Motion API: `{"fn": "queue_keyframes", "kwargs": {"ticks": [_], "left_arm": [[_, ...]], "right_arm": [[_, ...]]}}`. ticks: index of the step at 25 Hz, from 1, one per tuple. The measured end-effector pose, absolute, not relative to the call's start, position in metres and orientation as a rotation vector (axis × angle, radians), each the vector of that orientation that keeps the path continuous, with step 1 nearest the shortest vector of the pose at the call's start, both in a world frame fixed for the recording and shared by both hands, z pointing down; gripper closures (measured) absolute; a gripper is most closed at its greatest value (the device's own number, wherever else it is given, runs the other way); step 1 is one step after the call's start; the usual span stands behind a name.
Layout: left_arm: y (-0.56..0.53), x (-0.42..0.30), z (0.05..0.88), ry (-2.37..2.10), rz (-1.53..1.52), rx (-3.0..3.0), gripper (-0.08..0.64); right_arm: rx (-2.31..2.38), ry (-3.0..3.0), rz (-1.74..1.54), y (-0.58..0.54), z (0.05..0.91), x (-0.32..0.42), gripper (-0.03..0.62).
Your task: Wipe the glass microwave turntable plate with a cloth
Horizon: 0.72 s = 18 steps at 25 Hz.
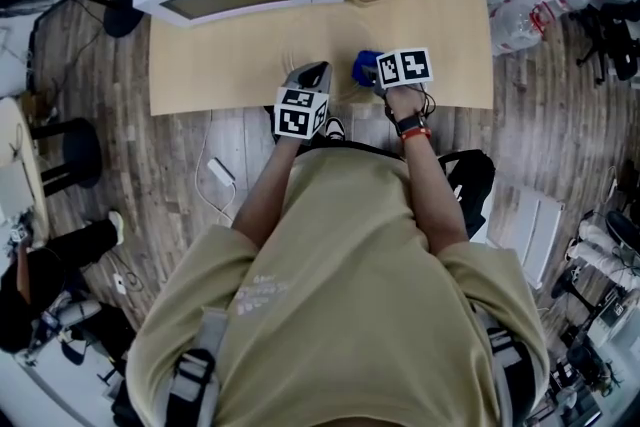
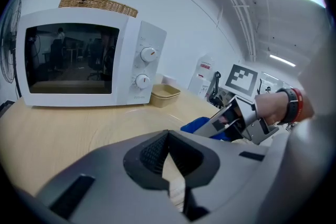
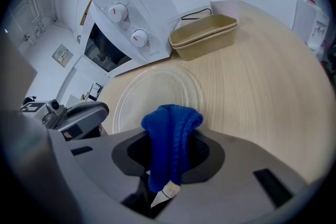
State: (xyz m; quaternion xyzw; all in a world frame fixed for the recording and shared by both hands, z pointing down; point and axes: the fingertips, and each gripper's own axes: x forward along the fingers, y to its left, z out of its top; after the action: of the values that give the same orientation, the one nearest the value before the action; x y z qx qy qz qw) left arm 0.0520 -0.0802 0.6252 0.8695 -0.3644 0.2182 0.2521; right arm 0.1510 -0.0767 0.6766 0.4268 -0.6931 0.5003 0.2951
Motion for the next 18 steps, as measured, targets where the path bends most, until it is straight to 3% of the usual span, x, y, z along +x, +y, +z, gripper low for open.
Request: {"fn": "queue_keyframes", "kwargs": {"ticks": [10, 18], "left_arm": [[-0.075, 0.052, 0.618, -0.978, 0.585, 2.385, 0.541], [-0.074, 0.015, 0.614, -1.089, 0.560, 2.325, 0.541]], "right_arm": [[1.194, -1.805, 1.322, -0.071, 0.675, 0.168, 0.465], [1.074, -1.948, 1.401, -0.078, 0.656, 0.113, 0.463]]}}
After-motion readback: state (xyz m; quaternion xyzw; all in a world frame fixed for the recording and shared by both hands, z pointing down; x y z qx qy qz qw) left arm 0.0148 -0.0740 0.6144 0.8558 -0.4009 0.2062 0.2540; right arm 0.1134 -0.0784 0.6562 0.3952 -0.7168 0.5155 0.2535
